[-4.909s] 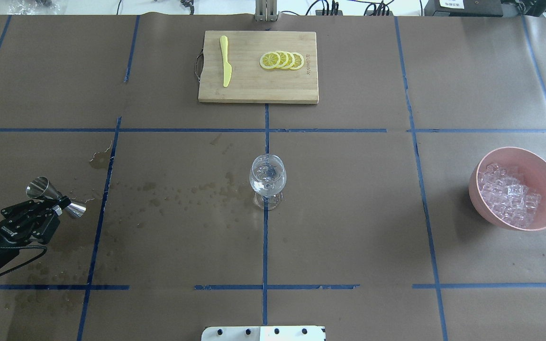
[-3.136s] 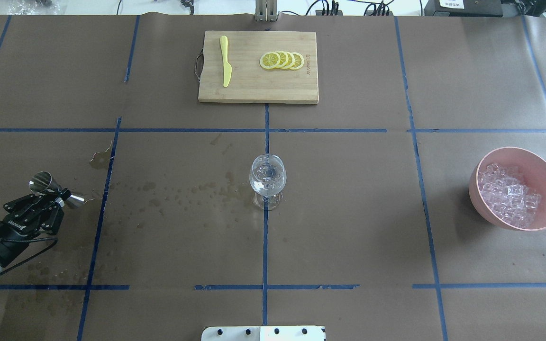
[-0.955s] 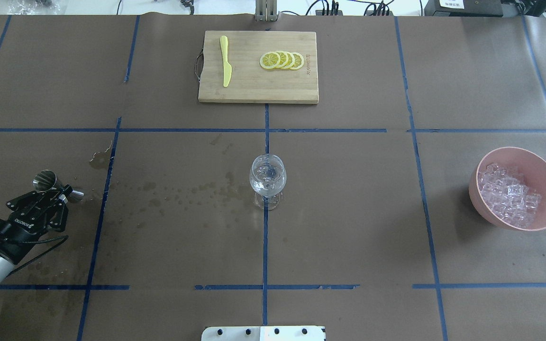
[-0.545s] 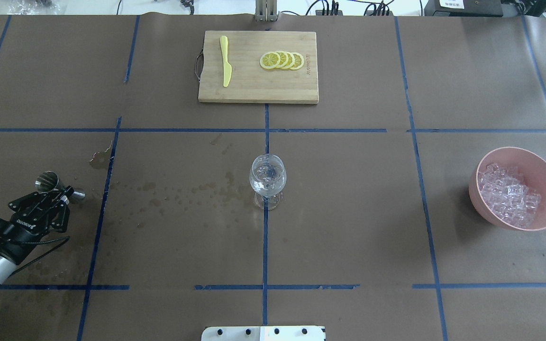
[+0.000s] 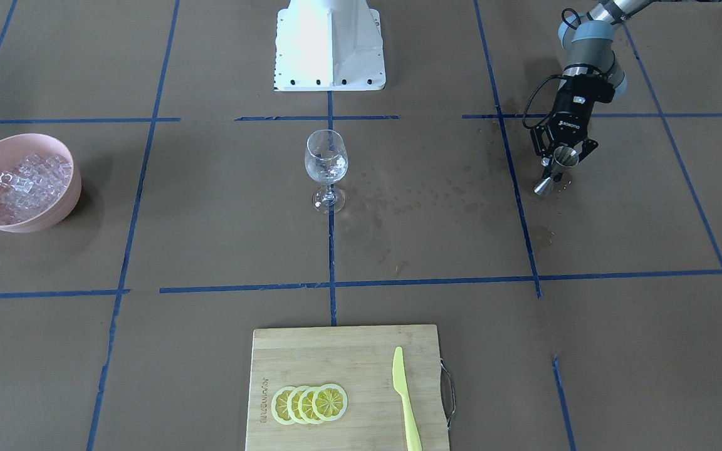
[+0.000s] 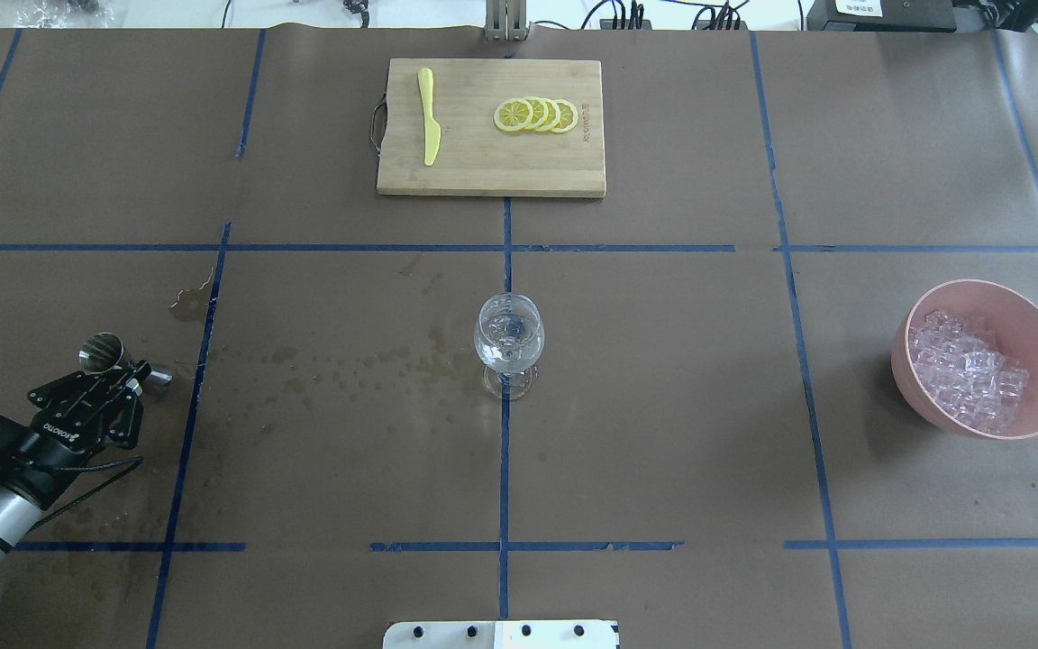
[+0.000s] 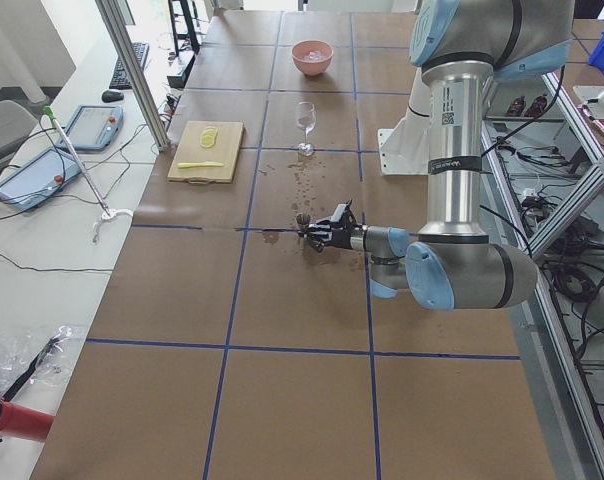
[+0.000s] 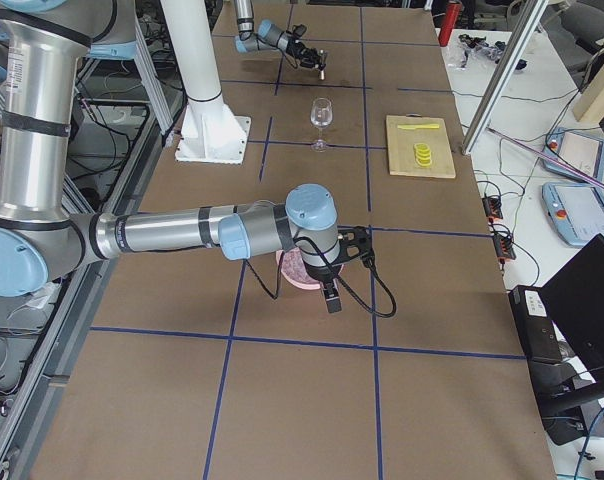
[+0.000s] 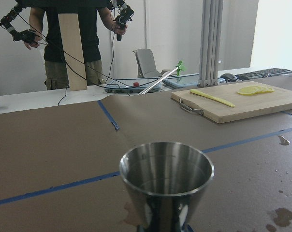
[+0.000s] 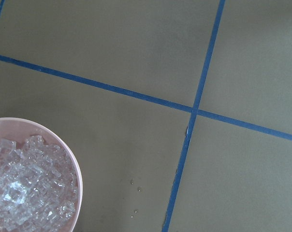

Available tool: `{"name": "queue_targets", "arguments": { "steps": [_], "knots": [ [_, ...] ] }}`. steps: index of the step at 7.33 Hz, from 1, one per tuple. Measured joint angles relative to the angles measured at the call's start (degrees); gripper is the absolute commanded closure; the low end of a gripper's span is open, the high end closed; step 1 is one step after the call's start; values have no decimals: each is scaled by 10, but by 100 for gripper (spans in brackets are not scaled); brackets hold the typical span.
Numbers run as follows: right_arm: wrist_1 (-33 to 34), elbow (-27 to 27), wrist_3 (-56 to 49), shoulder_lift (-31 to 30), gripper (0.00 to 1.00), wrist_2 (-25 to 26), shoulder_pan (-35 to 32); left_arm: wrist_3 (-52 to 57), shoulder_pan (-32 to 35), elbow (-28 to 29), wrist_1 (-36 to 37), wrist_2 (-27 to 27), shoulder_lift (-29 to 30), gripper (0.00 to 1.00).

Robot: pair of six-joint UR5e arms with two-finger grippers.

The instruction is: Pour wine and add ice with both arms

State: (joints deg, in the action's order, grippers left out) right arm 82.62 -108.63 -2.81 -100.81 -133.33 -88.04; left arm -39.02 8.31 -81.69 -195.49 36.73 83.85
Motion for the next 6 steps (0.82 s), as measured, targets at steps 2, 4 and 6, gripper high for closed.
{"name": "queue_targets", "arguments": {
  "steps": [2,4,6],
  "knots": [
    [0,0,0,0,0,0,0,0,-5,1,1,-1,2,92],
    [0,1,0,0,0,0,0,0,-10,1,2,0,3,85],
    [0,2,0,0,0,0,0,0,-14,1,3,0,3,79]
  ]
}}
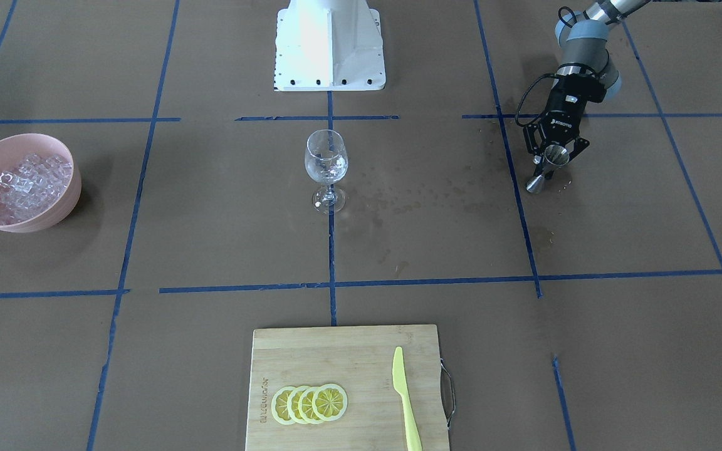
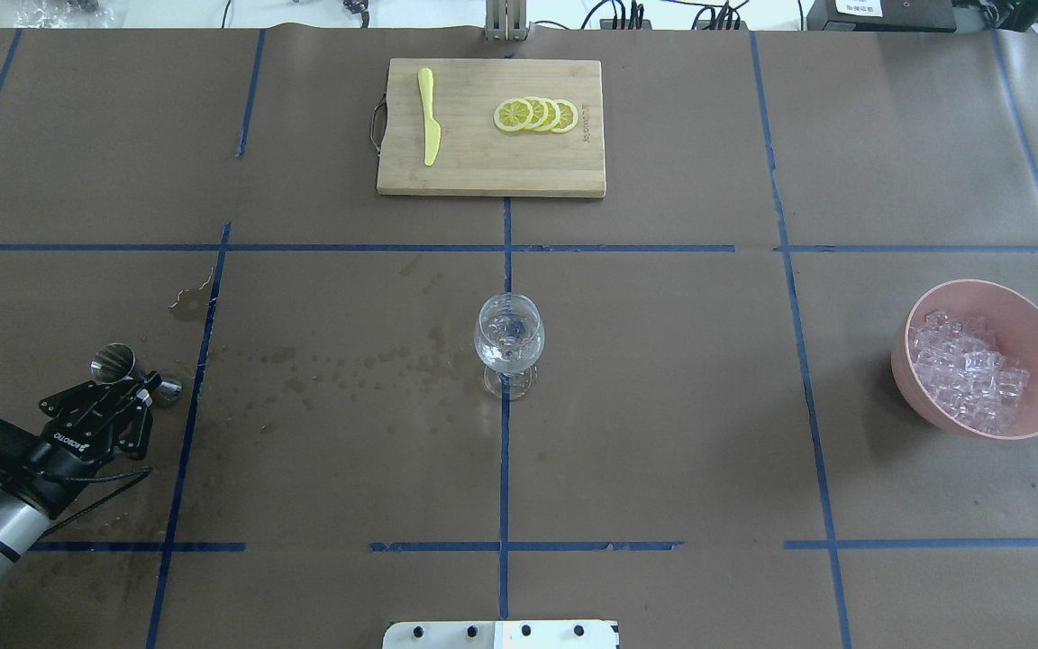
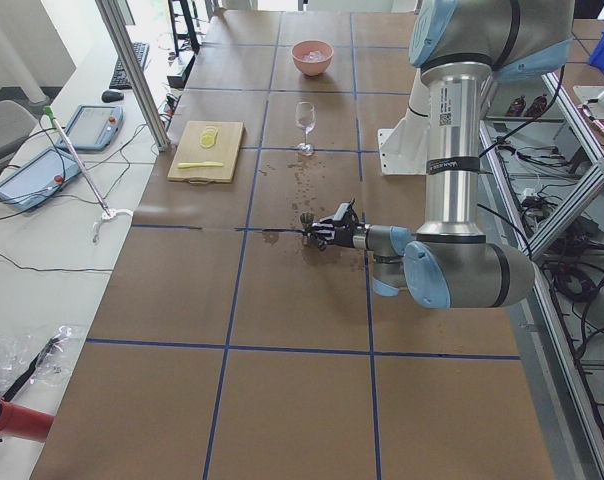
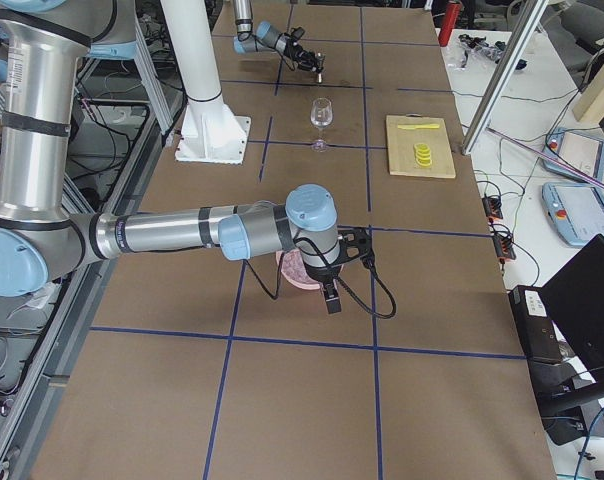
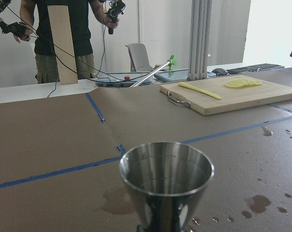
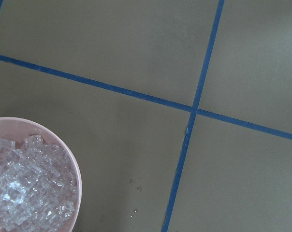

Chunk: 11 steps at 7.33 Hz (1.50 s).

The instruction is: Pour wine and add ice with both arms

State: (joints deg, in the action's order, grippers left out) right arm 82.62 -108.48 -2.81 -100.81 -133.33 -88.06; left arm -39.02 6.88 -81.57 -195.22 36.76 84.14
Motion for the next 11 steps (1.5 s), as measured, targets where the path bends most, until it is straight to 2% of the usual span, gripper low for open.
{"name": "queue_targets", "arguments": {
  "steps": [3,4,5,8,11],
  "knots": [
    [0,0,0,0,0,0,0,0,-6,0,0,1,1,55],
    [0,0,0,0,0,0,0,0,-7,0,0,1,1,23],
    [0,0,0,0,0,0,0,0,-7,0,0,0,1,0],
    [0,1,0,1,0,0,0,0,-6,-6,-5,-2,0,0],
    [0,1,1,1,0,0,0,4,0,-41,-19,-20,-9,0]
  ]
}}
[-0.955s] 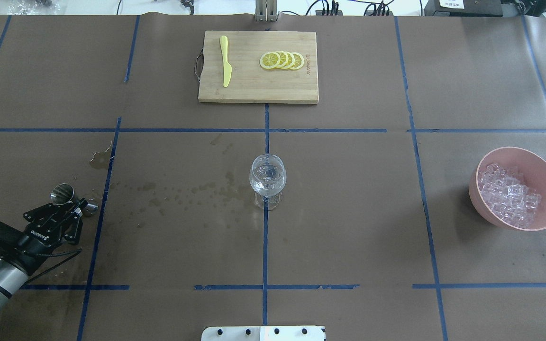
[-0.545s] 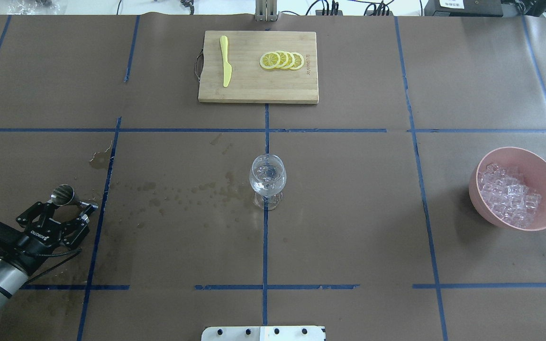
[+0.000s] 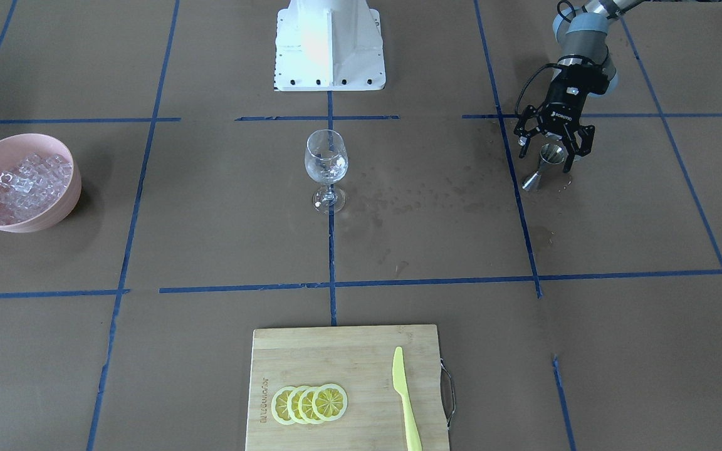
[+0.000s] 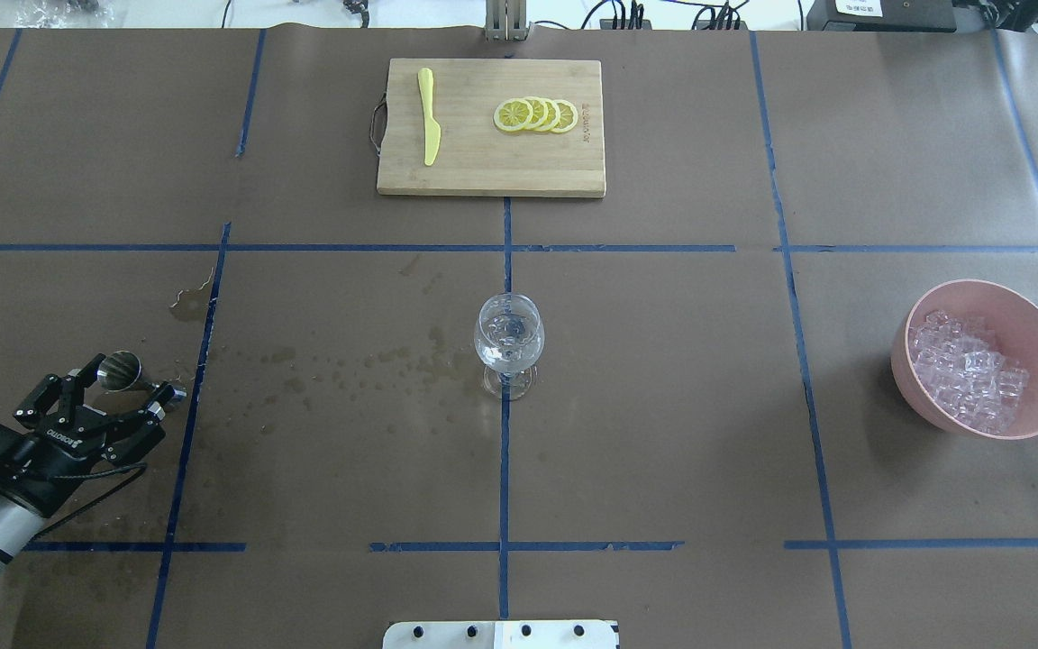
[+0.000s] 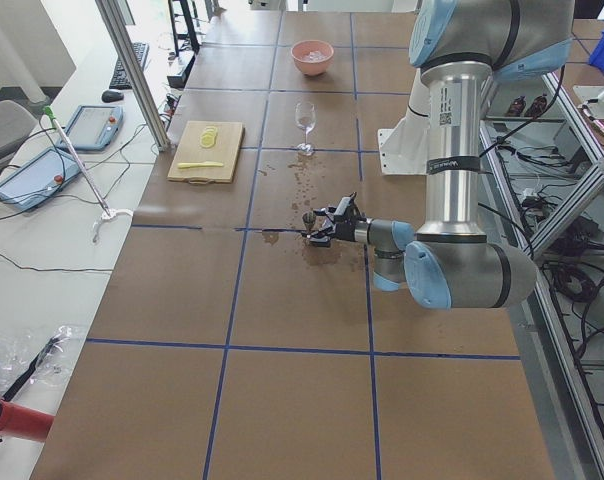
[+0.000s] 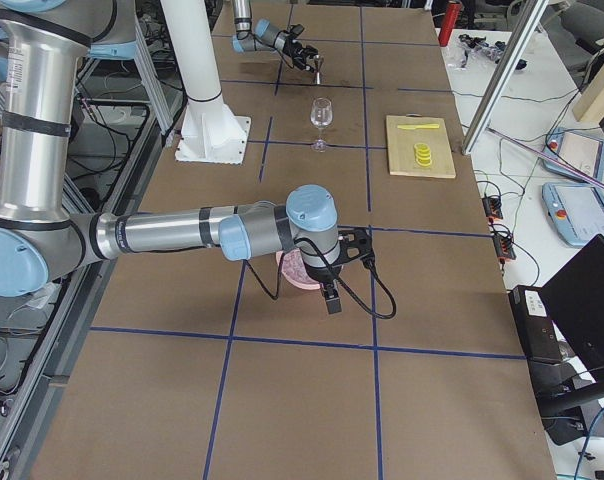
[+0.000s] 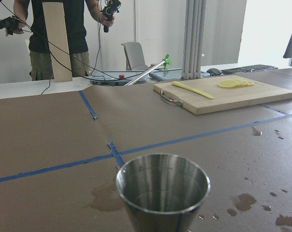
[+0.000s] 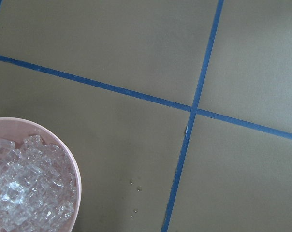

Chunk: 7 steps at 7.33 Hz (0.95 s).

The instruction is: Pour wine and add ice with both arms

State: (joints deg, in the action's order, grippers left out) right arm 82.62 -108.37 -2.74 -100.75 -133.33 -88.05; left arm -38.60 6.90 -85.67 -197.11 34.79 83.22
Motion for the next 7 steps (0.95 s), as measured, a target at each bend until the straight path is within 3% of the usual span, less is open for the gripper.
{"name": "queue_targets", "arguments": {
  "steps": [4,6,7],
  "knots": [
    [0,0,1,0,0,0,0,91,38,-40,-73,-15,-2,0],
    [0,1,1,0,0,0,0,112,123,-51,-67,65,-2,0],
    [0,2,0,0,0,0,0,120,196,-52,-44,147,0,0]
  ]
}}
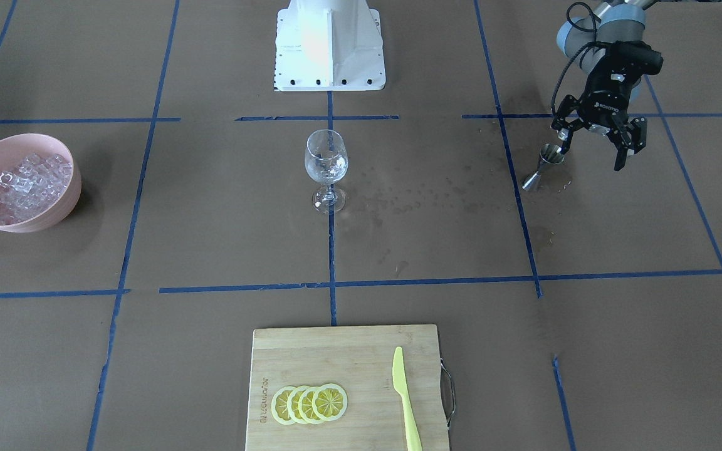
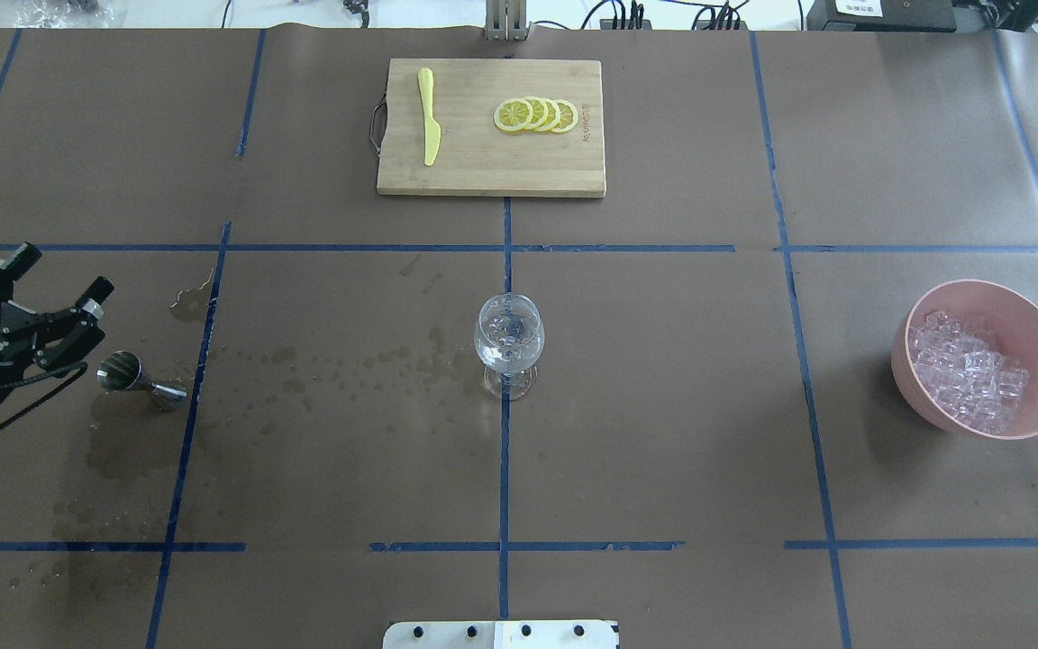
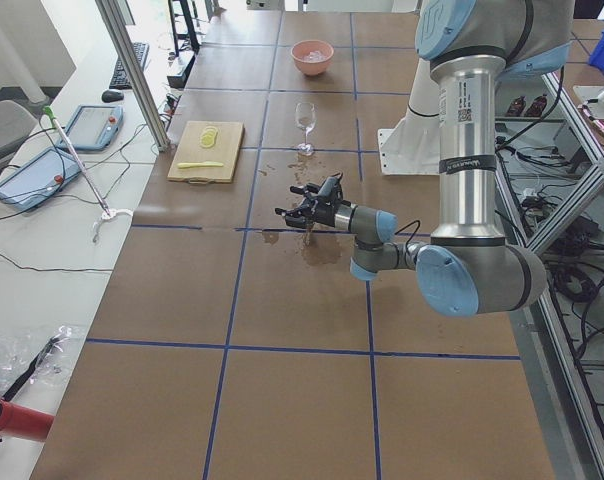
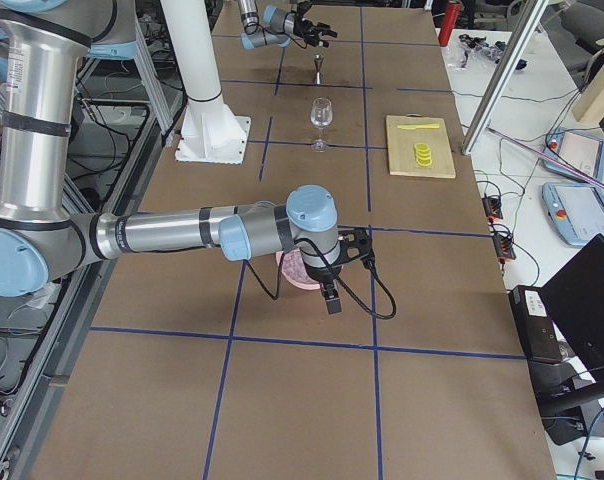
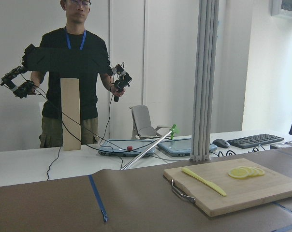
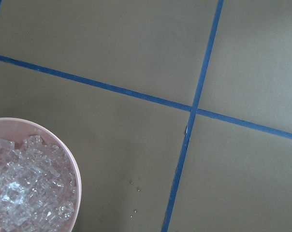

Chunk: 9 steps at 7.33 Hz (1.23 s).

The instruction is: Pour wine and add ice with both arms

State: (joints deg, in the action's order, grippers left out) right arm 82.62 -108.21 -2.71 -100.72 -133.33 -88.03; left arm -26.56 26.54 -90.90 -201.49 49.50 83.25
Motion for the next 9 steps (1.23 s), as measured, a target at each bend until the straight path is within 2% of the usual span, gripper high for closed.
{"name": "queue_targets", "arguments": {
  "steps": [2,4,5,7,9],
  "knots": [
    [0,1,-1,0,0,0,0,28,183,-6,107,209,15,0],
    [0,2,0,-1,0,0,0,72,366,-18,274,423,46,0],
    [0,4,-1,-1,0,-1,0,91,425,-22,341,490,52,0],
    [-10,19,-3,-2,0,-2,0,112,501,-23,479,585,53,0],
    [-19,29,-2,-2,0,-3,0,142,548,-24,655,647,54,0]
  ]
}}
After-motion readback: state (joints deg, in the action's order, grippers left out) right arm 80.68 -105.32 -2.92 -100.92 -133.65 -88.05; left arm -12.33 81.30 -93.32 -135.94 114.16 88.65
